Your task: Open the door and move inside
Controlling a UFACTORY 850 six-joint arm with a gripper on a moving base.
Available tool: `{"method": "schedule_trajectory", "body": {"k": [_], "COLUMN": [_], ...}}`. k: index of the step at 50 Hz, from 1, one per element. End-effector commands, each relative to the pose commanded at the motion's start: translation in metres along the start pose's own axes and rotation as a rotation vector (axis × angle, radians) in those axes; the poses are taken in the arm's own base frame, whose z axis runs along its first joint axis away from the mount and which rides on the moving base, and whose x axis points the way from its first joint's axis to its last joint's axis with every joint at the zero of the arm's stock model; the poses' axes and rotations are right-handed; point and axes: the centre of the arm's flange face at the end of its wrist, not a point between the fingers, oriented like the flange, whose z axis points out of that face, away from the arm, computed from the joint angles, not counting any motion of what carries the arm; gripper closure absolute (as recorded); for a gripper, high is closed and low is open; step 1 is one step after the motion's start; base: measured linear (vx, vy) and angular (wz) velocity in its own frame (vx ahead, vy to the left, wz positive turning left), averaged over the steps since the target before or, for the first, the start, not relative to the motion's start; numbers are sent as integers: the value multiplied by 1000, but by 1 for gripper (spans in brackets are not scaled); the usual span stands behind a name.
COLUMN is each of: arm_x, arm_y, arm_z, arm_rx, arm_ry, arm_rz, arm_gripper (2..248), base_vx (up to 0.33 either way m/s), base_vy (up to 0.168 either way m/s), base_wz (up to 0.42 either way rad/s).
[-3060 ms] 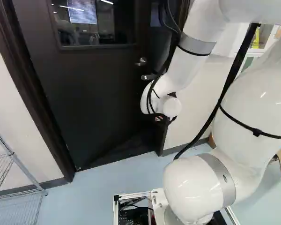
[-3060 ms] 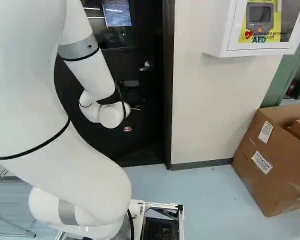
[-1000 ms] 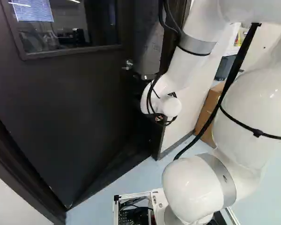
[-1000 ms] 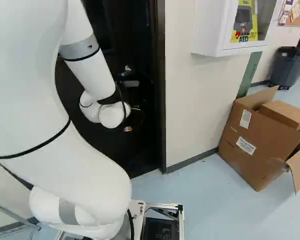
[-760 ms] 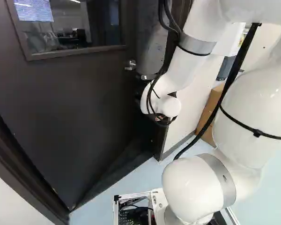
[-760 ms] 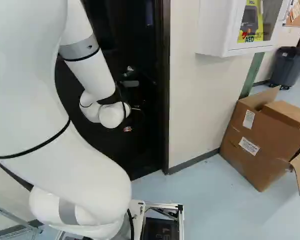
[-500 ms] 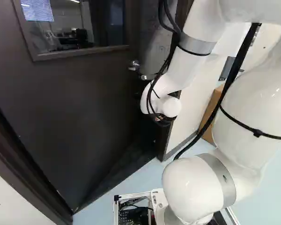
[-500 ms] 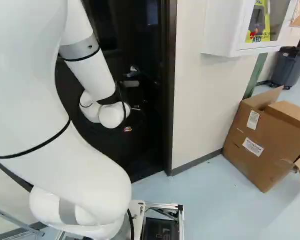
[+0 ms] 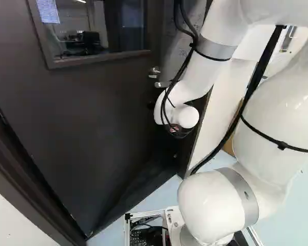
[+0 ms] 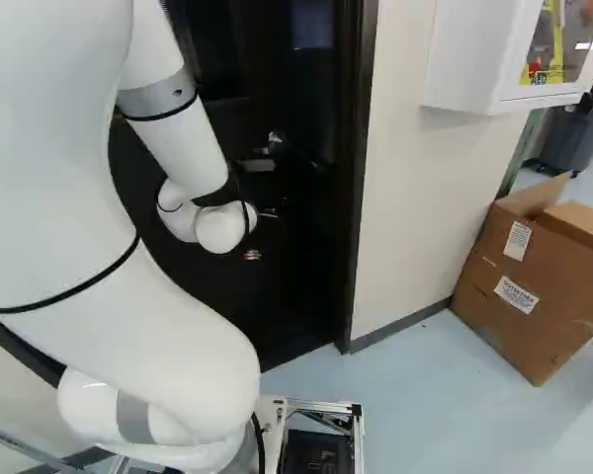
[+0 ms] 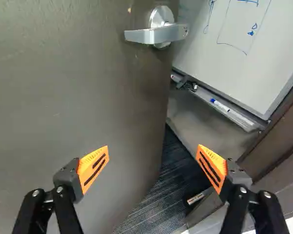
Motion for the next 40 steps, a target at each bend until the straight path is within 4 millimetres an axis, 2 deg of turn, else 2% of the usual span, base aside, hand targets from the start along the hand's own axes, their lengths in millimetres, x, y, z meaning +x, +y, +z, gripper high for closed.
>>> {"method": "schedule_trajectory", "body": {"k": [27,40], "arm_x": [0,0], "arm_y": [0,0], "arm_z": [0,0], "arm_rx": [0,0], "arm_ry": [0,0], "arm_rz": [0,0], "arm_gripper": [3,3], "base_vx": [49,18], "base_vy": [68,54], "base_wz": [-131,-37]}}
